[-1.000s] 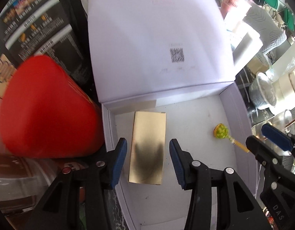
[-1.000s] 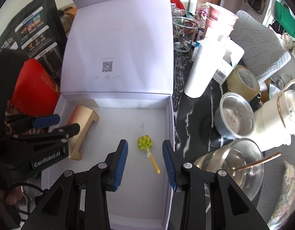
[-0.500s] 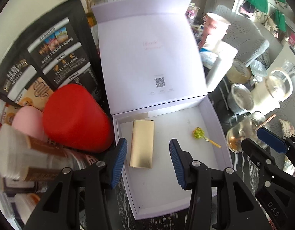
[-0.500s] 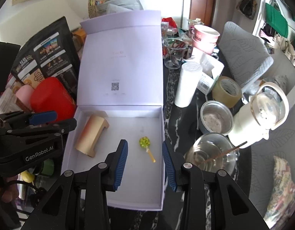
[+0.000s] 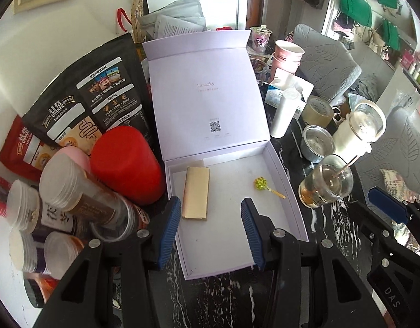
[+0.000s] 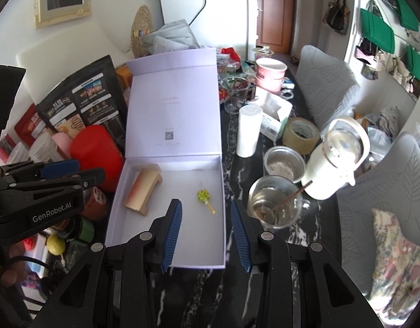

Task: Organize rigid objects
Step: 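Withdraw both tools from the lavender box back toward the hair accessories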

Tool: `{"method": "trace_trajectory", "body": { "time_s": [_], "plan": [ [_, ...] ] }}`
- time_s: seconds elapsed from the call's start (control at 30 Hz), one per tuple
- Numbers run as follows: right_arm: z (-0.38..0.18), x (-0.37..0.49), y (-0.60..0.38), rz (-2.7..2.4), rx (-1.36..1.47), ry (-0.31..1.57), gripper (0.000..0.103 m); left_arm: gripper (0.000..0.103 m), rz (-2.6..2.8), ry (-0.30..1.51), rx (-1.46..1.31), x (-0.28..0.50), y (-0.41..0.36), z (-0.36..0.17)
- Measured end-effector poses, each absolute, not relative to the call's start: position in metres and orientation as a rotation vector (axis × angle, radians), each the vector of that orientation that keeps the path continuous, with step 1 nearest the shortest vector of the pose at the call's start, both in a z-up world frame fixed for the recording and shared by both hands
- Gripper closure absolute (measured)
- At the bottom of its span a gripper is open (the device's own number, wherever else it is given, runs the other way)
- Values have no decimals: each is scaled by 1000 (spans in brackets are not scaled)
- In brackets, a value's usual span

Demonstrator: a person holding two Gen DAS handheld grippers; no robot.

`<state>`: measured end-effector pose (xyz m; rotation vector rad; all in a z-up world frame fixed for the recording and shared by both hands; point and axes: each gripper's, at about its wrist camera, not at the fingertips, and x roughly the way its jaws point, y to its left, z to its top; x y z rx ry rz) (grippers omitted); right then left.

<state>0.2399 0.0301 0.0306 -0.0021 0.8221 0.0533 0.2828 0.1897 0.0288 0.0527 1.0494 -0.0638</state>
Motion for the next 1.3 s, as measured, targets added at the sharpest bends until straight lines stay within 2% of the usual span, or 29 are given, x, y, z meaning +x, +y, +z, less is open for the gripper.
{"method": "trace_trajectory", "body": {
  "time_s": [0.77, 1.3],
  "plan": [
    [47, 129, -26, 38, -4, 777, 66, 58, -87, 1013, 55, 179, 117, 49],
    [39, 62, -91, 40, -3, 783, 66, 58, -95, 1021, 65, 115, 44, 43]
  ]
}}
